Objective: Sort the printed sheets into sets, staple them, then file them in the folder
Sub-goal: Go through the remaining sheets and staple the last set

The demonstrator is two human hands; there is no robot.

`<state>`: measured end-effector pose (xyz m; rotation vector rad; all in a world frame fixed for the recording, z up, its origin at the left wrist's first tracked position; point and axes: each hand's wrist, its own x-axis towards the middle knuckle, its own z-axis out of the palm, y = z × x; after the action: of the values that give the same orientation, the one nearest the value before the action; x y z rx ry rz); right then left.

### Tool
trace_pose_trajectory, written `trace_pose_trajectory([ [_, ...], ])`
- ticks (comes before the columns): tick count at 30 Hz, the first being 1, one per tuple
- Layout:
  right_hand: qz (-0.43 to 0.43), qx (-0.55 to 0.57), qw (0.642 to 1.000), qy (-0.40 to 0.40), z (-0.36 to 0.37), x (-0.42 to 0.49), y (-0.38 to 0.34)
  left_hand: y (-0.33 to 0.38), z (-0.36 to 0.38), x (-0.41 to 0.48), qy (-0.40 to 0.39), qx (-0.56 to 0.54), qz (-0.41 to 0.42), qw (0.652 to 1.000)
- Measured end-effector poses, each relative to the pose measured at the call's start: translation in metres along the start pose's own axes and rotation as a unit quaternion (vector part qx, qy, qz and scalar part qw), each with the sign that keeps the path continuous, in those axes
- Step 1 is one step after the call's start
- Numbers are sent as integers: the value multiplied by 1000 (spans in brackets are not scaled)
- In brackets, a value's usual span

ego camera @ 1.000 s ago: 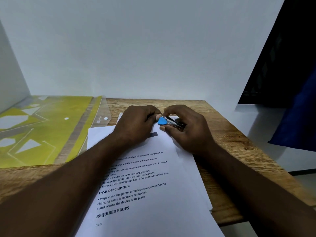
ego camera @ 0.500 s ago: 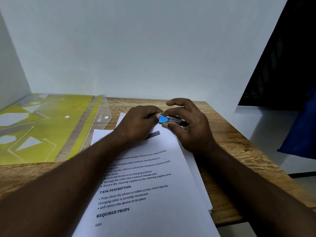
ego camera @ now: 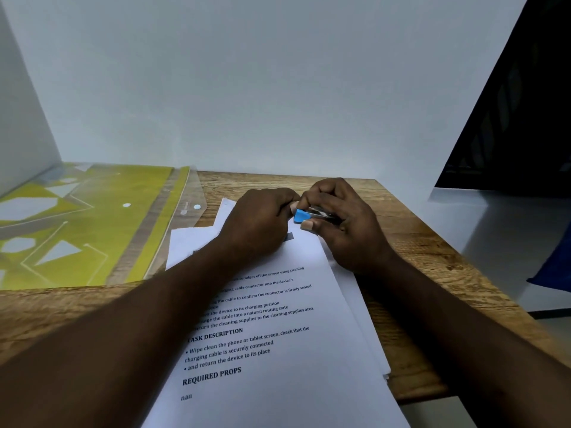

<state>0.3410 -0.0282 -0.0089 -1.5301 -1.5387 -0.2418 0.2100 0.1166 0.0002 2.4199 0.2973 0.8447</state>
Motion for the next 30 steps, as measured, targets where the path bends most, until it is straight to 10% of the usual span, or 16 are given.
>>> trace_pose_trajectory([
  [14,188,282,940,43,-1,0,-9,-3,-5,3,27,-87,-88,992],
  [30,335,252,897,141,-17,1,2,-6,-7,5,14,-190,-112,975],
])
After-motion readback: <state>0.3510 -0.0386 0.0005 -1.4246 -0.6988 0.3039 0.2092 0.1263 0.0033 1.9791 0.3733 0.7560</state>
